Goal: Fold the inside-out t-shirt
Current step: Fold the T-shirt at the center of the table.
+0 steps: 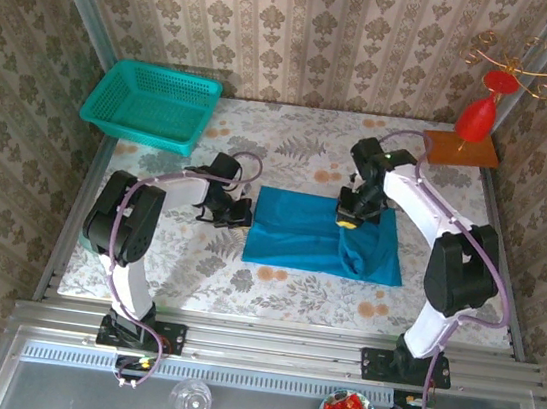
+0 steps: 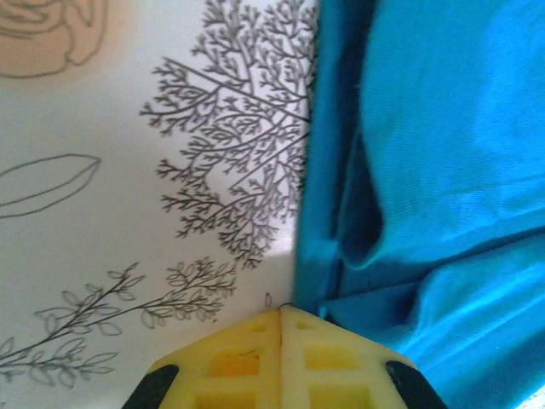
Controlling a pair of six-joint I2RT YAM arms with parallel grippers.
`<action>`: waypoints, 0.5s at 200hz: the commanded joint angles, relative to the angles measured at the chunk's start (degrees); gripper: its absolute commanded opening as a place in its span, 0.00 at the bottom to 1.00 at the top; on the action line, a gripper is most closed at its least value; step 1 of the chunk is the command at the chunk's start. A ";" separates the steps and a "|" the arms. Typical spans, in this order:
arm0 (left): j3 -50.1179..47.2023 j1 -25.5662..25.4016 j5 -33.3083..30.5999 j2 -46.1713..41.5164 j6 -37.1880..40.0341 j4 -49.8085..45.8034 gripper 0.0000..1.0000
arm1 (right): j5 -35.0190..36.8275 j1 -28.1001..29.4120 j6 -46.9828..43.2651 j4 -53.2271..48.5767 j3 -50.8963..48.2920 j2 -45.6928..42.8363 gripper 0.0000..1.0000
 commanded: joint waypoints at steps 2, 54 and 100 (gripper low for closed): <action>-0.83 -0.37 2.03 1.07 -1.30 1.27 0.00 | -5.18 2.97 3.55 1.90 3.41 1.65 0.00; -1.31 -0.33 3.89 1.86 -1.69 3.09 0.00 | -8.61 8.48 7.71 5.18 8.84 5.92 0.00; -1.59 -0.32 4.28 2.12 -1.17 3.27 0.00 | -9.72 12.01 11.68 8.95 13.35 10.64 0.00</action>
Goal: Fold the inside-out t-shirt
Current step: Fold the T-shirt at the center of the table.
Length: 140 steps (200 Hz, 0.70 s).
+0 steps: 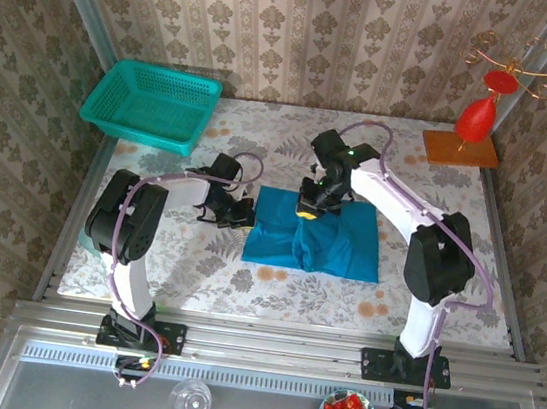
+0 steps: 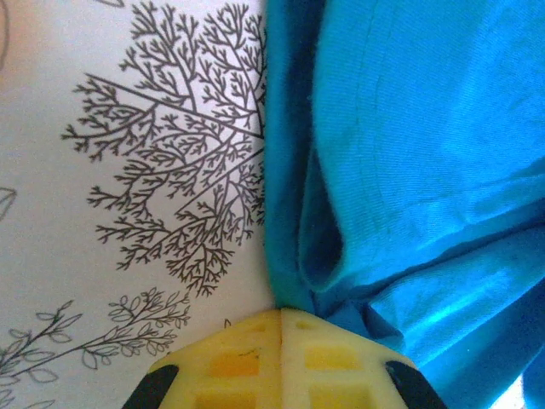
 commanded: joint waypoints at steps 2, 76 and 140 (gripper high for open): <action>-1.21 -0.31 1.31 1.10 -0.27 0.56 0.00 | -2.86 1.78 3.38 2.40 4.15 2.94 0.00; -3.56 -0.32 1.18 0.58 -1.07 2.23 0.00 | -4.11 4.51 5.81 4.78 11.61 11.68 0.00; -5.07 -0.09 -4.40 -8.37 -0.58 -2.08 0.01 | -4.95 4.52 6.78 9.29 17.00 18.13 0.28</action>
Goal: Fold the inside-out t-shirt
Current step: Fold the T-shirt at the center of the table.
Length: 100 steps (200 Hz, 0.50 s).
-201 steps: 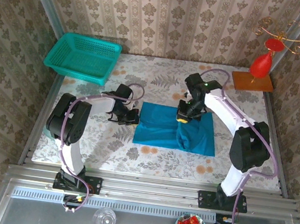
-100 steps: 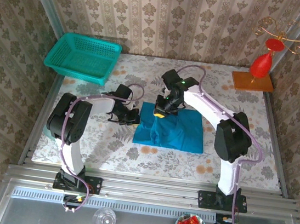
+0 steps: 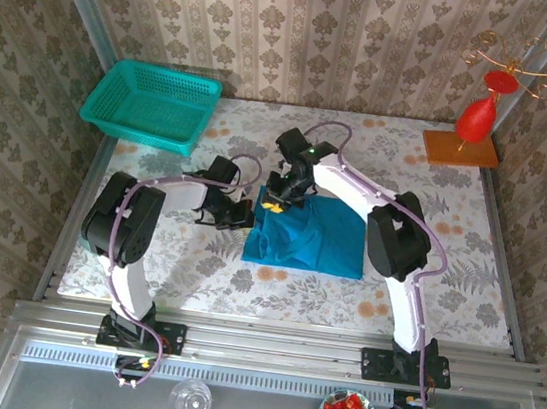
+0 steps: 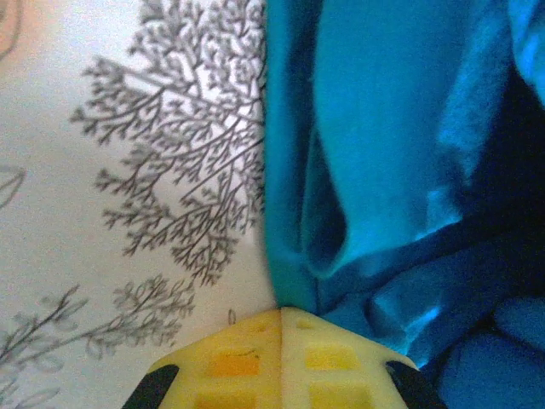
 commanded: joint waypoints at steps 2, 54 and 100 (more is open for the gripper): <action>-1.86 -0.04 -3.96 -6.53 -0.15 -5.08 0.01 | -1.80 0.28 0.26 2.28 3.79 1.16 0.28; -2.70 -0.38 -3.80 -16.42 0.44 -10.71 0.09 | 0.16 -0.41 -2.42 1.93 0.33 -8.17 0.39; -5.95 -9.91 -3.11 -19.76 -6.85 -8.02 0.18 | 5.44 -3.64 -4.27 0.45 -18.63 -22.65 0.39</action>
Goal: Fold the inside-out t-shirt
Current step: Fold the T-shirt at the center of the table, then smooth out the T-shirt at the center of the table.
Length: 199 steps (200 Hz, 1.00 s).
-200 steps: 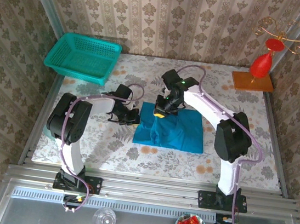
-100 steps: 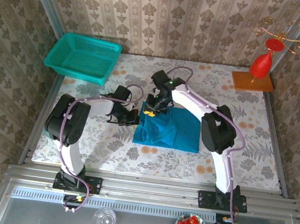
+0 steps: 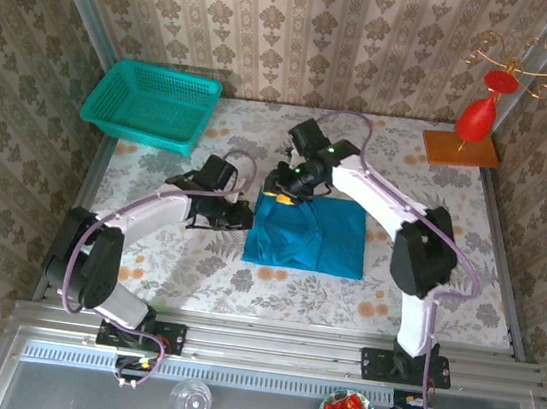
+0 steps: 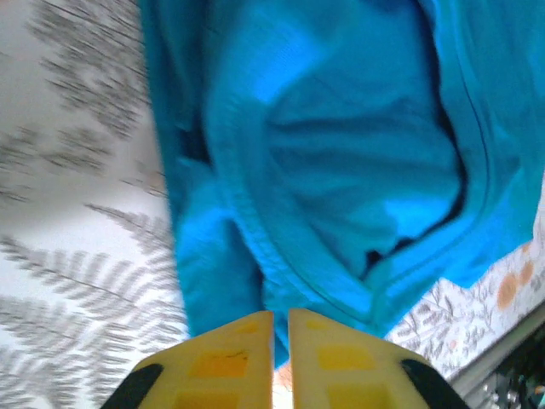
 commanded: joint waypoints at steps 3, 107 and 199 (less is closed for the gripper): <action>-3.02 -5.04 0.37 -1.95 -5.70 0.18 0.19 | 3.92 -2.81 -1.55 -2.14 -11.03 -8.69 0.39; -4.68 -16.71 -7.54 3.29 -16.62 5.81 0.34 | 3.31 -11.12 -2.48 1.75 -42.98 -27.47 0.41; -2.48 -16.56 -10.35 4.55 -16.56 0.74 0.38 | 6.90 -12.40 -4.42 4.10 -44.95 -20.20 0.39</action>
